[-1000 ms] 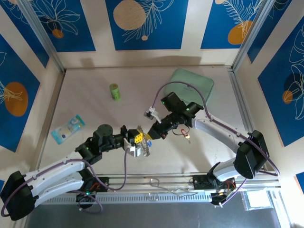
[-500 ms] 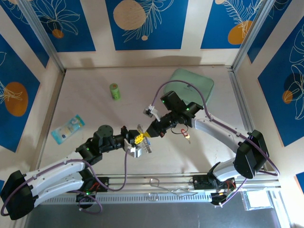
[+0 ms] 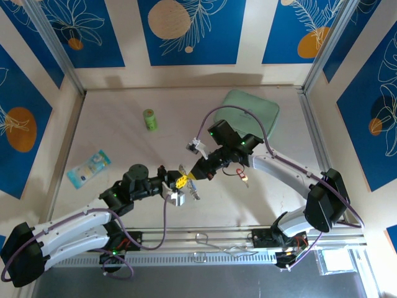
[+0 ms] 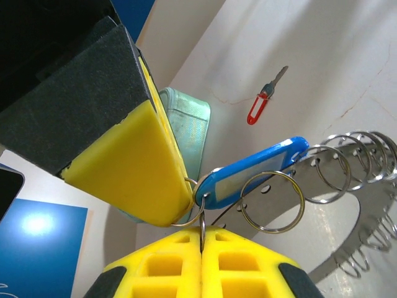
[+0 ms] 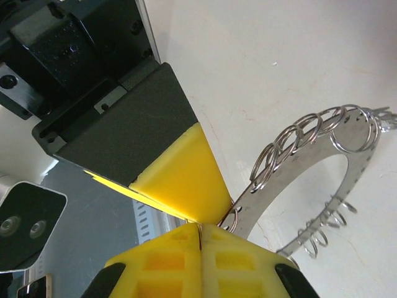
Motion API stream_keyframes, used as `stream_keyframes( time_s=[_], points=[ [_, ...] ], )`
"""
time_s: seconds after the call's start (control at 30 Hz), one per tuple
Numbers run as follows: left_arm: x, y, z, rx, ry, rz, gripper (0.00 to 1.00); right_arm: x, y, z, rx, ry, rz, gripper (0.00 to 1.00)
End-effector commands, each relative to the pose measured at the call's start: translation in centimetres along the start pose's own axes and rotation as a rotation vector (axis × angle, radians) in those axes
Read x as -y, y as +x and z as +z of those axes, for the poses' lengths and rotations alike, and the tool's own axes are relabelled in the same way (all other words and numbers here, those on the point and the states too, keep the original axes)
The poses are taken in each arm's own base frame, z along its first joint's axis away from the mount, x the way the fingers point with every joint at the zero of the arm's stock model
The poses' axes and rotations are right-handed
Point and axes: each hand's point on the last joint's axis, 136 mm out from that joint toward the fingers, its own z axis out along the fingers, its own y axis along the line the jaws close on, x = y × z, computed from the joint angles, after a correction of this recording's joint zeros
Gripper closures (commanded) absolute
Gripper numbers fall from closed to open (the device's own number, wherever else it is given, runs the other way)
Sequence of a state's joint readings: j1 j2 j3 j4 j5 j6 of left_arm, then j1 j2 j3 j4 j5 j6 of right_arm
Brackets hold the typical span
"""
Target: Put the keys on the keyring
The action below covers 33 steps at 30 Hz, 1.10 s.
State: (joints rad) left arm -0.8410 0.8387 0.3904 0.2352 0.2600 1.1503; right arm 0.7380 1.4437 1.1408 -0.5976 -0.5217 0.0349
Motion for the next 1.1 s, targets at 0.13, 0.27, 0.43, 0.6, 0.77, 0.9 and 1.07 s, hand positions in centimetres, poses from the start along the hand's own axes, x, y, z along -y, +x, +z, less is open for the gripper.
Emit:
stream_keyframes(
  time_s=[0.13,0.27,0.43,0.6,0.77,0.9,1.07],
  points=[
    [-2.6,-2.8,-0.6,0.111,-0.079,-0.046,1.0,2.0,0.9,0.6,-0.025,0.113,0.008,1.0],
    [-2.7,-2.6,-0.5,0.105,-0.077,-0.1,1.0,2.2,1.2,0.7,-0.019,0.152,-0.022,1.0],
    [-2.9,-2.9,-0.4,0.123,-0.078,-0.176,1.0,2.4,1.3,0.6,-0.006,0.213,-0.072,1.0],
    [-2.7,-3.3,-0.1,0.149,-0.051,-0.24,1.0,2.2,1.2,0.3,0.021,0.245,-0.107,1.0],
    [-3.1,-3.5,0.1,0.164,-0.059,-0.304,1.0,1.8,1.2,0.0,0.059,0.248,-0.136,1.0],
    [-3.4,-3.9,0.0,0.189,-0.061,-0.349,1.0,1.8,1.4,-0.1,0.073,0.258,-0.151,1.0],
    [-3.6,-4.7,-0.2,0.233,-0.048,-0.379,1.0,2.1,1.7,0.0,0.067,0.271,-0.164,1.0]
  ],
)
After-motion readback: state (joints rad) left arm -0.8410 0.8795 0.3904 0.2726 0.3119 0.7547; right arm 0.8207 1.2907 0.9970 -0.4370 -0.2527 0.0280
